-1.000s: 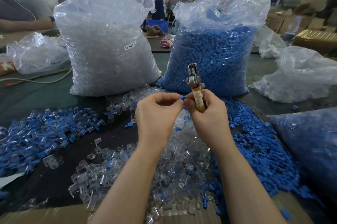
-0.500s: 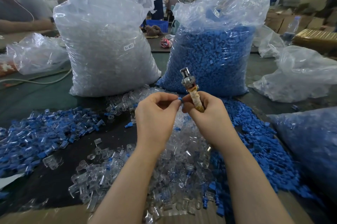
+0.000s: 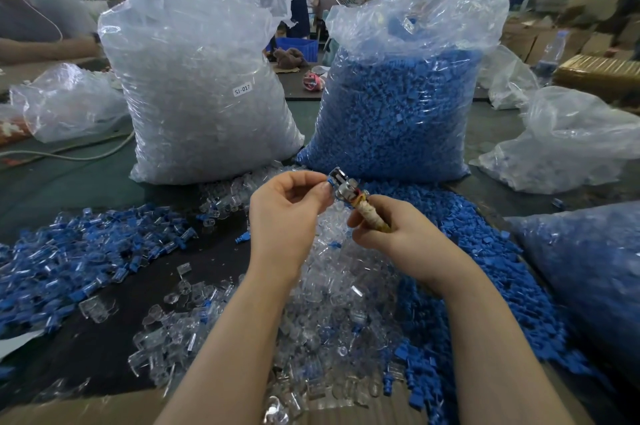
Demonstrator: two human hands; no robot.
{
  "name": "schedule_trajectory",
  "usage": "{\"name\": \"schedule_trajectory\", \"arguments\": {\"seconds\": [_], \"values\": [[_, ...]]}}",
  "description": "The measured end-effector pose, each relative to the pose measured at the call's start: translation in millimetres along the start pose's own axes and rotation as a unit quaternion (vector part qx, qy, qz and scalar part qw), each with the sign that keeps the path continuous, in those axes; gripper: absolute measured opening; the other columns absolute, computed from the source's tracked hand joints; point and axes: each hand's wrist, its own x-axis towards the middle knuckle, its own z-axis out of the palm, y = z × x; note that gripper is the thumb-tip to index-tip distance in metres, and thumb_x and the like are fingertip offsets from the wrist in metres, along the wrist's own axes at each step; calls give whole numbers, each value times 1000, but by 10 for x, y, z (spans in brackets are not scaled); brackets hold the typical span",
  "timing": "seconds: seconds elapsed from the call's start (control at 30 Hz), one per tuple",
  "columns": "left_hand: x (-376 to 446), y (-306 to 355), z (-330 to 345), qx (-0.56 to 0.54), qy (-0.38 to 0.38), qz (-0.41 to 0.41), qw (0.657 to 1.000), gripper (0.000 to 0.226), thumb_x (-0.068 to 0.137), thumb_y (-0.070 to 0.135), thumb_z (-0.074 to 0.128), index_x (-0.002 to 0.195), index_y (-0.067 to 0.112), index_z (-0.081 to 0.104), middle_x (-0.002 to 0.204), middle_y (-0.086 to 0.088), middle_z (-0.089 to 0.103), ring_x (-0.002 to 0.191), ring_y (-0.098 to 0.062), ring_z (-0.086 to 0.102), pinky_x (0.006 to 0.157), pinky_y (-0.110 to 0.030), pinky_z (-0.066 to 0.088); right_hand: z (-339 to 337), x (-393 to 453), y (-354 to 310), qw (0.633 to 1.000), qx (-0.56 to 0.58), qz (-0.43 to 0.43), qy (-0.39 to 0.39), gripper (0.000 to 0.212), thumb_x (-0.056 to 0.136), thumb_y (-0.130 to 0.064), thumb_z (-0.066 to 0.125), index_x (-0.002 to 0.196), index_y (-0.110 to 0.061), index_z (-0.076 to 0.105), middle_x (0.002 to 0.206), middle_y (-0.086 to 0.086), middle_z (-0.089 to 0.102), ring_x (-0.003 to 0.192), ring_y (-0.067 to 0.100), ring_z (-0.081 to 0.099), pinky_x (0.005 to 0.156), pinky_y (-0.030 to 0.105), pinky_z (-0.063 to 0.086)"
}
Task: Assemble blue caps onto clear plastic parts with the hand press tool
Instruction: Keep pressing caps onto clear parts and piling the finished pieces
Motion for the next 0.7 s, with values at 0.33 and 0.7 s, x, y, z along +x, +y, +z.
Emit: {"name": "schedule_trajectory", "arguments": {"seconds": [0.33, 0.7], "values": [[-5, 22, -5, -6, -5, -2, 1000, 18, 85, -5, 68, 80, 13, 70, 66, 5, 72, 66, -5, 70, 65, -14, 54, 25, 9, -8, 998, -59, 14, 6, 19, 86, -6, 56, 80, -24, 61, 54, -17, 53, 47, 1, 42, 50, 21, 35], [39, -24, -51, -30, -5, -71, 997, 6, 87, 0, 68, 90, 5, 71, 74, -4, 73, 67, -10, 71, 66, -20, 58, 62, 34, -15, 995, -98, 18, 20, 15, 86, -12, 57, 81, -26, 60, 59, -17, 57, 52, 2, 48, 48, 19, 35]]}}
